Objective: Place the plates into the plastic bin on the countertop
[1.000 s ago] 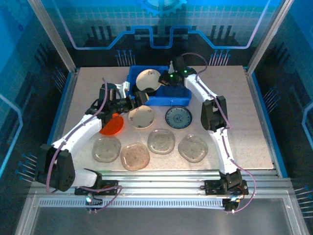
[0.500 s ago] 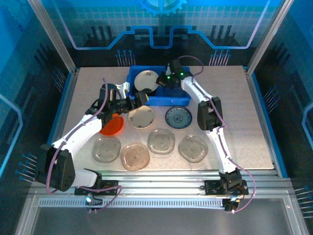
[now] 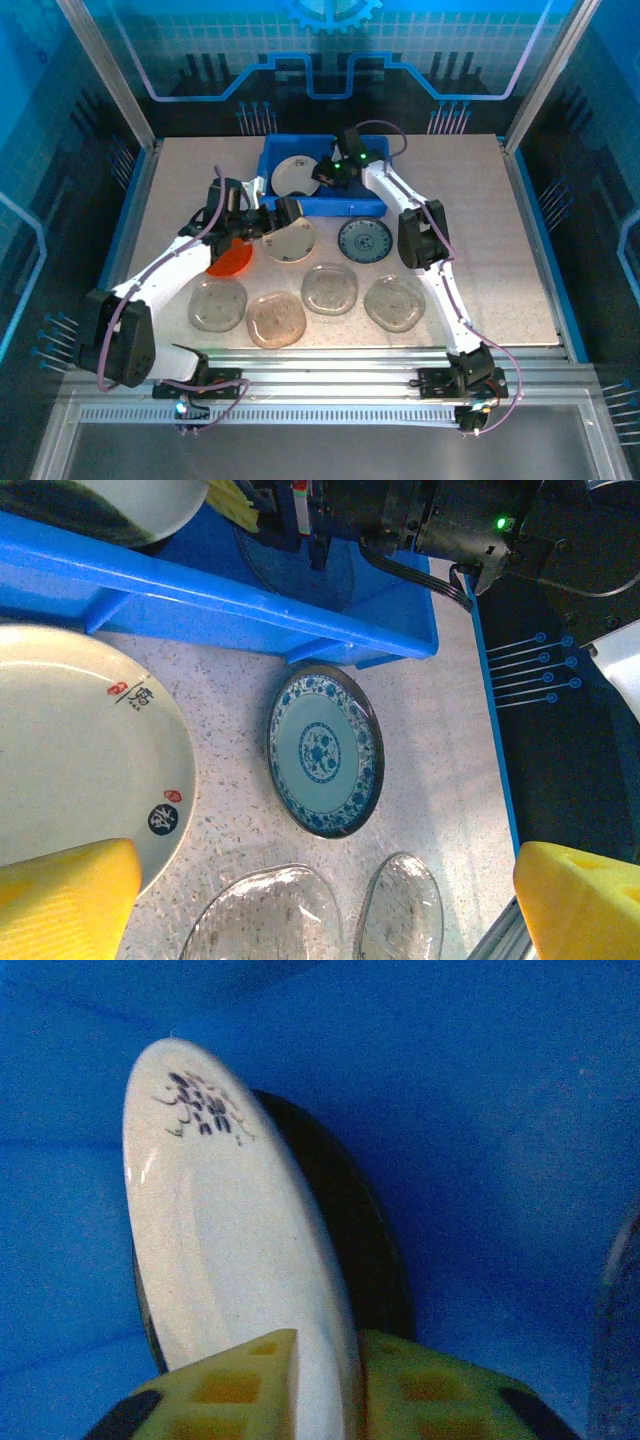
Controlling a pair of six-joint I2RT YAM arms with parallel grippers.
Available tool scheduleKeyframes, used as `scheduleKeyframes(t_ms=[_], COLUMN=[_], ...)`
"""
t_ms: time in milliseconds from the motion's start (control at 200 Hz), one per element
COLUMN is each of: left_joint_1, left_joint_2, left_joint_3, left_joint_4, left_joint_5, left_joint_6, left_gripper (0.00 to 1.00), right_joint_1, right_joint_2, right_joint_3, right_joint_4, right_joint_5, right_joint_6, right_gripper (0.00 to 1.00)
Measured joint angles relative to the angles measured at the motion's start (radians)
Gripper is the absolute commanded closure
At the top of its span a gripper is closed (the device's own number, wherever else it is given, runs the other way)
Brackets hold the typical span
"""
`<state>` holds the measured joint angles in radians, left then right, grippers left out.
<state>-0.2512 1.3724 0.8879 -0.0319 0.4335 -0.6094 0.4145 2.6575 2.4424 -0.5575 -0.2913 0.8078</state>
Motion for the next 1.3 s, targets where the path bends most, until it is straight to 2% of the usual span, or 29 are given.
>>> scheduleKeyframes(t_ms=[205, 610, 740, 845, 986, 1111, 1301], left_joint_1=[0.0, 0.0, 0.0, -0.003, -0.03, -0.099, -0.224], left_joint_2=[0.018, 0.028, 0.047, 0.053, 0.053, 0.053, 0.053], left_joint_3=[-0.023, -0.032, -0.031, -0.031, -0.029, -0.017, 0.012], left_joint_4=[0.015, 0.045, 0.045, 0.045, 0.045, 0.035, 0.033], left_joint_5=[0.0, 0.0, 0.001, 0.001, -0.001, -0.021, -0.04], left_joint_6=[0.0, 0.018, 0.026, 0.034, 0.046, 0.086, 0.116], left_gripper=[0.05, 0.04, 0.04, 0.04, 0.06, 0.06, 0.09], right_joint_1=[0.008, 0.013, 0.013, 0.013, 0.012, 0.012, 0.002], right_joint_2=[-0.004, -0.182, -0.286, -0.422, -0.654, -0.882, -1.181], right_joint_3=[0.0, -0.061, -0.148, -0.323, -0.652, -0.964, -1.302], right_joint_4=[-0.034, -0.086, -0.067, -0.024, 0.062, 0.117, 0.133], right_joint_5=[0.016, 0.048, 0.047, 0.044, 0.043, 0.063, 0.108], right_joint_6=[-0.014, -0.06, -0.077, -0.095, -0.125, -0.139, -0.147], right_gripper=[0.55, 0.54, 0.54, 0.54, 0.54, 0.51, 0.48])
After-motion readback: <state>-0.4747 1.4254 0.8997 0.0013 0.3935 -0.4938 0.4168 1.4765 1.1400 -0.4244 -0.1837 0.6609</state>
